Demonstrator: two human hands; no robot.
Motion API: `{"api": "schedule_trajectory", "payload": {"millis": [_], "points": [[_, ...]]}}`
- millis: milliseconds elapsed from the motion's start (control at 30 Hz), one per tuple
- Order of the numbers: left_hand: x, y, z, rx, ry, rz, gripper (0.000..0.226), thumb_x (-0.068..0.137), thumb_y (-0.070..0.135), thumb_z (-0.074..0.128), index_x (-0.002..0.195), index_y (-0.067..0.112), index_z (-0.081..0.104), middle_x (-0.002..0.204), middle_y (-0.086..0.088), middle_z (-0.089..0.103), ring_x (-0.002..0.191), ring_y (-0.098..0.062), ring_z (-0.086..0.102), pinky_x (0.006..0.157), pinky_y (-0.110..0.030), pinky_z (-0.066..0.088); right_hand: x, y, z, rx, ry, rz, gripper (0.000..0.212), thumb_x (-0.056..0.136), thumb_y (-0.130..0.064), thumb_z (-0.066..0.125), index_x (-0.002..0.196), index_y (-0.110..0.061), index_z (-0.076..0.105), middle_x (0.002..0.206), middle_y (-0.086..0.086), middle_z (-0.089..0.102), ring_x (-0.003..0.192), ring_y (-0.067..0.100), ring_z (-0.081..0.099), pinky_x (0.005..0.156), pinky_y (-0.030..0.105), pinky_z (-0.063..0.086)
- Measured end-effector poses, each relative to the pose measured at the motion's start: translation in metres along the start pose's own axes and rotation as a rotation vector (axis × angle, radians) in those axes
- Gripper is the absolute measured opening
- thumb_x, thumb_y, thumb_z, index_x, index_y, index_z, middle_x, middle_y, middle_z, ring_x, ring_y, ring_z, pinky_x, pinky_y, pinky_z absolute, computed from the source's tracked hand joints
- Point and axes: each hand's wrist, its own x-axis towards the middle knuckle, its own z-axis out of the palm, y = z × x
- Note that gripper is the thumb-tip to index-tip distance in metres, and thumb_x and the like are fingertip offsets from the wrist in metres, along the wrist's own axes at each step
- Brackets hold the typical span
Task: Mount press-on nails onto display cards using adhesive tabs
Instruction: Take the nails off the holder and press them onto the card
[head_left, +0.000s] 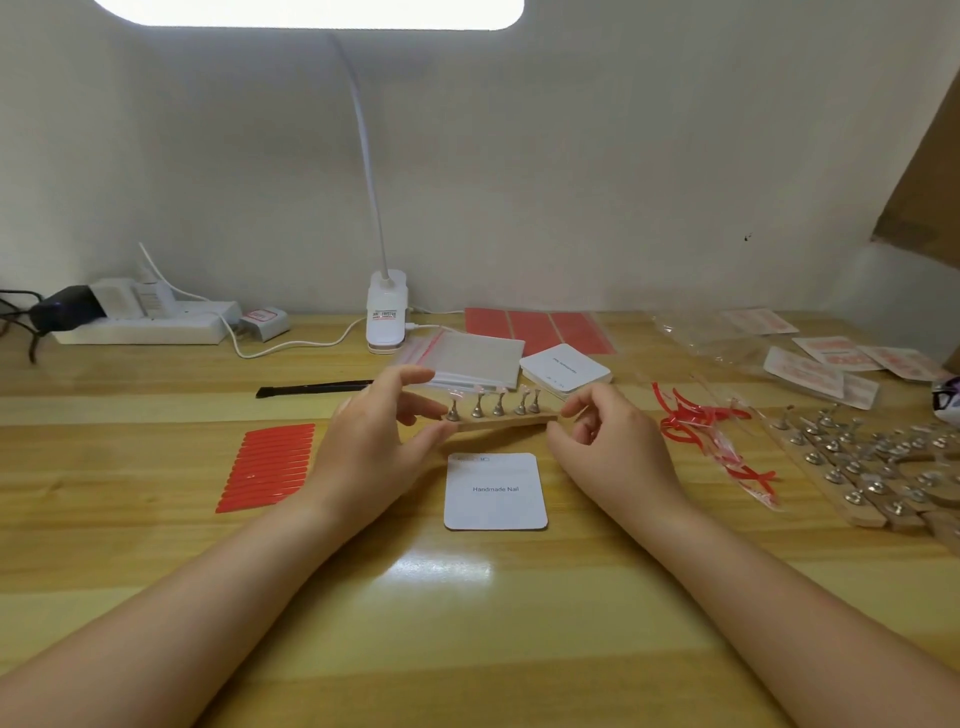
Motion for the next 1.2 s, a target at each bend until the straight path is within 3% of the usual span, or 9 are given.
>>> {"api": "schedule_trajectory", "payload": {"millis": [133,300,400,467,600,700,867,1067,1200], "points": [[-0.007,0.014,0.003,-0.032,0.012,0.052,0.053,0.074,0.031,0.081,0.116,0.029,0.049,0.091,0.019,0.069,0.088,-0.005,0.061,0.082,-0.034,0.048,-0.007,-0.009,0.003,0.13,-0.012,-0.106,0.014,0.083,-0.033,0.072,0.073,-0.023,0.068,0.054,-0.007,0.054,0.052,0.004,0.048,0.054,0.029,0.042],[-0.013,0.025,0.006,-0.038,0.009,0.119,0.052,0.071,0.032,0.082,0.11,0.026,0.05,0.089,0.015,0.07,0.083,-0.009,0.06,0.08,-0.038,0.049,-0.015,-0.019,0.007,0.253,-0.122,-0.197,0.009,0.087,-0.032,0.07,0.085,-0.03,0.078,0.058,0.0,0.063,0.054,0.006,0.051,0.056,0.029,0.042],[-0.016,0.027,0.008,-0.02,0.008,0.154,0.05,0.07,0.031,0.083,0.108,0.021,0.052,0.088,0.014,0.07,0.08,-0.011,0.06,0.08,-0.041,0.049,-0.017,-0.021,0.01,0.303,-0.208,-0.167,0.02,0.089,-0.027,0.068,0.073,-0.036,0.075,0.055,-0.002,0.062,0.063,0.006,0.061,0.066,0.034,0.049],[-0.017,0.027,0.01,0.004,0.012,0.176,0.049,0.071,0.031,0.084,0.107,0.022,0.051,0.087,0.015,0.07,0.079,-0.01,0.058,0.081,-0.04,0.048,-0.017,-0.021,0.011,0.326,-0.242,-0.151,0.02,0.089,-0.024,0.068,0.075,-0.036,0.075,0.053,-0.012,0.062,0.067,0.007,0.064,0.071,0.034,0.05],[-0.017,0.026,0.012,0.032,0.008,0.19,0.049,0.071,0.034,0.082,0.105,0.026,0.049,0.087,0.015,0.07,0.078,-0.006,0.057,0.082,-0.035,0.046,-0.017,-0.02,0.011,0.335,-0.237,-0.168,0.012,0.088,-0.023,0.07,0.086,-0.032,0.078,0.055,-0.014,0.062,0.056,0.0,0.051,0.06,0.022,0.043],[-0.017,0.026,0.012,0.033,0.015,0.184,0.047,0.072,0.034,0.082,0.104,0.026,0.048,0.088,0.014,0.071,0.077,-0.006,0.058,0.081,-0.036,0.047,-0.018,-0.019,0.011,0.272,-0.149,-0.21,0.012,0.087,-0.023,0.071,0.079,-0.029,0.078,0.057,-0.006,0.062,0.055,0.002,0.049,0.057,0.027,0.041],[-0.01,0.017,0.009,0.053,0.021,0.05,0.041,0.077,0.029,0.079,0.105,0.025,0.05,0.09,0.015,0.069,0.081,-0.009,0.061,0.08,-0.039,0.05,-0.017,-0.019,0.011,0.233,-0.029,-0.267,0.01,0.086,-0.019,0.072,0.079,-0.016,0.078,0.056,-0.013,0.059,0.054,0.002,0.051,0.055,0.012,0.038],[0.004,-0.009,0.007,0.055,-0.054,-0.23,0.037,0.086,0.027,0.072,0.115,0.03,0.049,0.098,0.015,0.069,0.091,-0.004,0.06,0.079,-0.025,0.045,-0.016,-0.019,0.011,0.348,-0.055,-0.133,0.013,0.086,-0.021,0.072,0.075,-0.028,0.07,0.063,-0.006,0.068,0.058,0.007,0.066,0.054,0.014,0.048],[0.004,-0.013,0.01,0.136,-0.1,-0.224,0.042,0.088,0.025,0.069,0.128,0.024,0.057,0.111,0.008,0.069,0.099,-0.005,0.061,0.084,-0.018,0.04,-0.017,-0.02,0.01,0.393,-0.067,-0.105,0.011,0.087,-0.02,0.071,0.082,-0.03,0.07,0.069,-0.004,0.071,0.062,0.006,0.069,0.059,0.019,0.054]]}}
